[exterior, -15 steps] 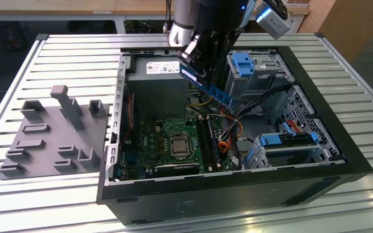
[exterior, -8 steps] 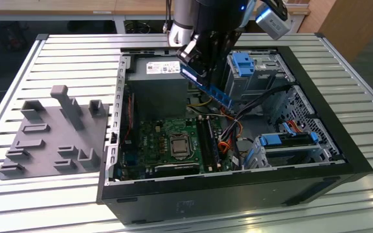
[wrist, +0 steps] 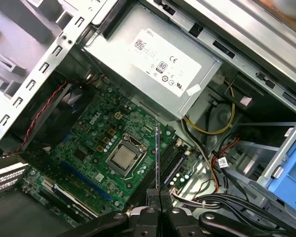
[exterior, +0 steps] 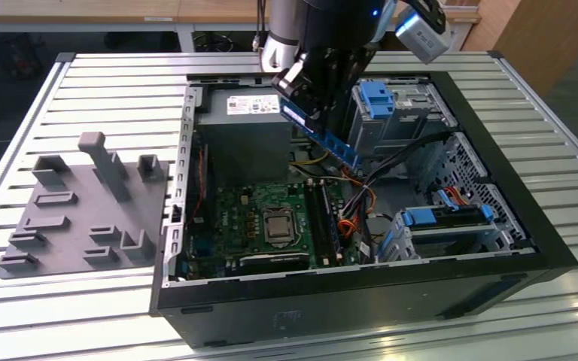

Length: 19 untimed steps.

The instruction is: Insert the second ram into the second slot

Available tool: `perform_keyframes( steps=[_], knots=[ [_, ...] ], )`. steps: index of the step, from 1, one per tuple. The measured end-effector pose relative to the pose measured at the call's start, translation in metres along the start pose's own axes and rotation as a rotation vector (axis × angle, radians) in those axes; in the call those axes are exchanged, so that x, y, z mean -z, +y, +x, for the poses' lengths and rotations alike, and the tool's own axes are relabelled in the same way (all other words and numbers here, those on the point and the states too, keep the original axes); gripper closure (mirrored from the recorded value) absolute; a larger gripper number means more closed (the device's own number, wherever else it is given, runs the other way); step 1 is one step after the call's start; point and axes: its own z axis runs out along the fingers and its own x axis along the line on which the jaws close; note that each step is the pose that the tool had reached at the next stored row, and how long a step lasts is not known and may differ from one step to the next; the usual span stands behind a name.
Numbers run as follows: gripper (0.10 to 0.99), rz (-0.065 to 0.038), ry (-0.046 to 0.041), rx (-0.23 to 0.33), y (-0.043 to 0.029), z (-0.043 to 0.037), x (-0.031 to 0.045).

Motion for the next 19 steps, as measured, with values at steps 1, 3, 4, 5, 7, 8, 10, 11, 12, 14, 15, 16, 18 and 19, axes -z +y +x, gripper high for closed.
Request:
perform_keyframes(
  steps=[1, 3, 4, 5, 7, 8, 10, 11, 12, 14, 15, 16, 18, 19],
  knots=[
    [0.969, 0.0, -0.0001, -0.004, 0.0, 0.0, 0.0],
    [0.969, 0.0, -0.0005, -0.011, 0.0, 0.0, 0.0],
    [0.969, 0.0, -0.0005, -0.014, 0.0, 0.0, 0.0],
    [0.969, 0.0, -0.0007, -0.018, 0.0, 0.0, 0.0],
    [0.969, 0.0, -0.001, -0.025, 0.0, 0.0, 0.0],
    [0.969, 0.0, -0.0011, -0.028, 0.0, 0.0, 0.0],
    [0.969, 0.0, -0.0012, -0.035, 0.0, 0.0, 0.0],
    [0.969, 0.001, -0.0013, -0.038, 0.0, 0.0, 0.0],
    [0.969, 0.001, -0.0015, -0.041, 0.0, 0.0, 0.0],
    [0.969, 0.001, -0.0017, -0.047, 0.0, 0.0, 0.0],
    [0.969, 0.001, -0.0019, -0.05, 0.0, 0.0, 0.0],
    [0.969, 0.001, -0.002, -0.054, 0.0, 0.0, 0.0],
    [0.969, 0.001, -0.0022, -0.06, 0.0, 0.0, -0.0001],
    [0.969, 0.001, -0.0023, -0.063, 0.0, 0.0, 0.0]
  ],
)
